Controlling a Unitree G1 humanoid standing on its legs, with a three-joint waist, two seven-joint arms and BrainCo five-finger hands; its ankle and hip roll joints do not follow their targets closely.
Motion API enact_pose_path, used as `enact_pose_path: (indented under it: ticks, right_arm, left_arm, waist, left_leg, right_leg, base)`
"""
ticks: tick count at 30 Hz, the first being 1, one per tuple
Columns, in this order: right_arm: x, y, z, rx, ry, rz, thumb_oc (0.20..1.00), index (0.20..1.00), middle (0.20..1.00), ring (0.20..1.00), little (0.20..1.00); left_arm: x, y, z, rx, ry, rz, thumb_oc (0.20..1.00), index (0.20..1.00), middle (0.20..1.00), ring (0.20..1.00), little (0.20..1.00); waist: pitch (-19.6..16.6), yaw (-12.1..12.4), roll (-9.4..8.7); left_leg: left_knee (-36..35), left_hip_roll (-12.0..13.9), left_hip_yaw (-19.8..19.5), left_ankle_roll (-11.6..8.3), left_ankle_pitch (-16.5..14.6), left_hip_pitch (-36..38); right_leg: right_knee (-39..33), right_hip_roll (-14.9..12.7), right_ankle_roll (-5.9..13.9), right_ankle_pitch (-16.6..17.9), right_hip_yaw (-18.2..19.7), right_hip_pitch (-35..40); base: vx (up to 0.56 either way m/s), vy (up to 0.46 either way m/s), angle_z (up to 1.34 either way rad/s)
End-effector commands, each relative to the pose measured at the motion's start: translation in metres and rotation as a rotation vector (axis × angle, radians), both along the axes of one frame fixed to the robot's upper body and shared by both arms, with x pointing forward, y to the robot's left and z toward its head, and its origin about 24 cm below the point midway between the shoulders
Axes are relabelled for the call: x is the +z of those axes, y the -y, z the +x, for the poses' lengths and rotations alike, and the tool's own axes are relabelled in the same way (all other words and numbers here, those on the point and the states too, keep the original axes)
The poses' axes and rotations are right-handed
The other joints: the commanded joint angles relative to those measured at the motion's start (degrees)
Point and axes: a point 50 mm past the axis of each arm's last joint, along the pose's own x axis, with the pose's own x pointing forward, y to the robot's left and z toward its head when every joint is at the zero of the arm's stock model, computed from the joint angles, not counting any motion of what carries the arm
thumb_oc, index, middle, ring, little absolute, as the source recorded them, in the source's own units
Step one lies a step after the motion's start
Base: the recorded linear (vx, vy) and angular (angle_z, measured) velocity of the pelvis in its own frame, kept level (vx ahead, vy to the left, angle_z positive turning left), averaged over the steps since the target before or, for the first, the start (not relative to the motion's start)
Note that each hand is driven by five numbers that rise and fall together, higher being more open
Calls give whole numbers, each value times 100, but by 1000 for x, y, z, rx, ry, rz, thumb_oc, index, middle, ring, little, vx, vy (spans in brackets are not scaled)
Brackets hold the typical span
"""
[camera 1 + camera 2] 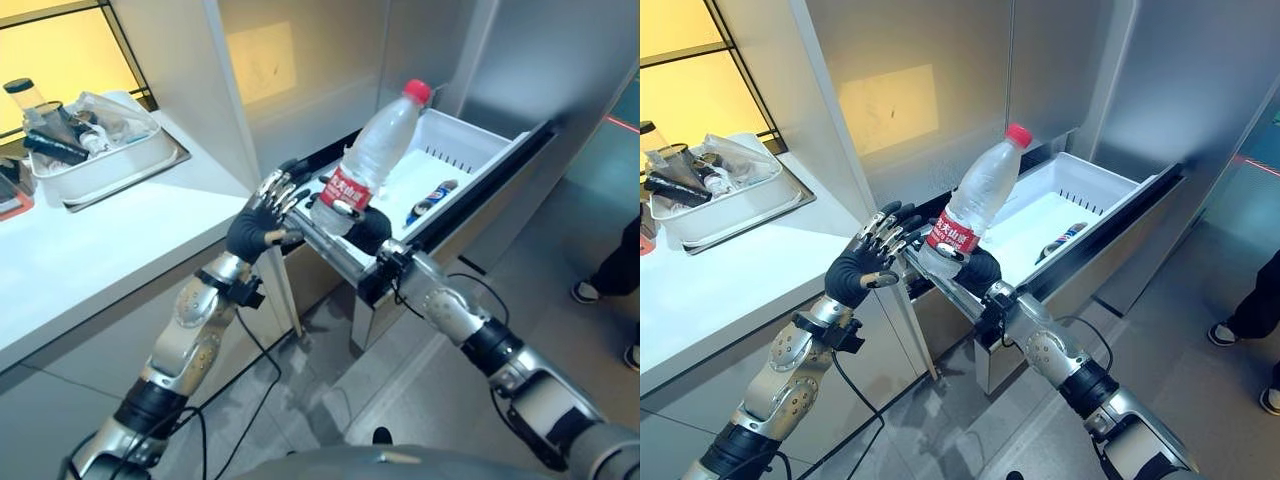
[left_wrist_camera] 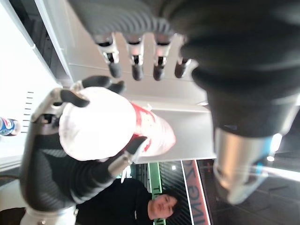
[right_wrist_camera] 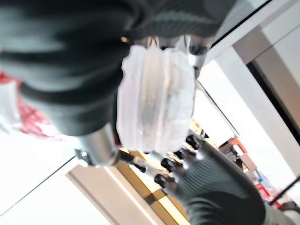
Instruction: Take the drinks into the refrigerator
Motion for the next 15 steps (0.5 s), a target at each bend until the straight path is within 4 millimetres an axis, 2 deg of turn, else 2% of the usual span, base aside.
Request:
enact_pose_path:
  ticks: [1,10,15]
  right_arm:
    - [88,3,8,-44,324,232,200,200,200,200,200]
    - [97,33,15,-164,393,161,200,200,200,200,200]
    - [111,72,16,-292,497,51,200,200,200,200,200]
  left_arm:
    - [21,-8,-2,21,116,-16,1000,1000,1000,1000,1000]
    - [17,-26,-7,91,102,-43,1000,1000,1000,1000,1000]
    - [12,-43,-15,118,81,-45,1000,1000,1000,1000,1000]
  waist:
    - [-59,65,-291]
    - [-37,92,-319]
    - [-13,91,-360]
  left_leg:
    - [300,-299,-131,360,-641,45]
    - [314,-302,-128,360,-646,27]
    - [341,-306,-148,361,-657,-24]
  right_leg:
    - [260,-130,230,-890,7,529]
    - [273,-136,240,-893,0,514]
    - [295,-126,242,-909,-1,464]
  base:
    - [0,0,0]
    - [0,0,0]
    - [0,0,0]
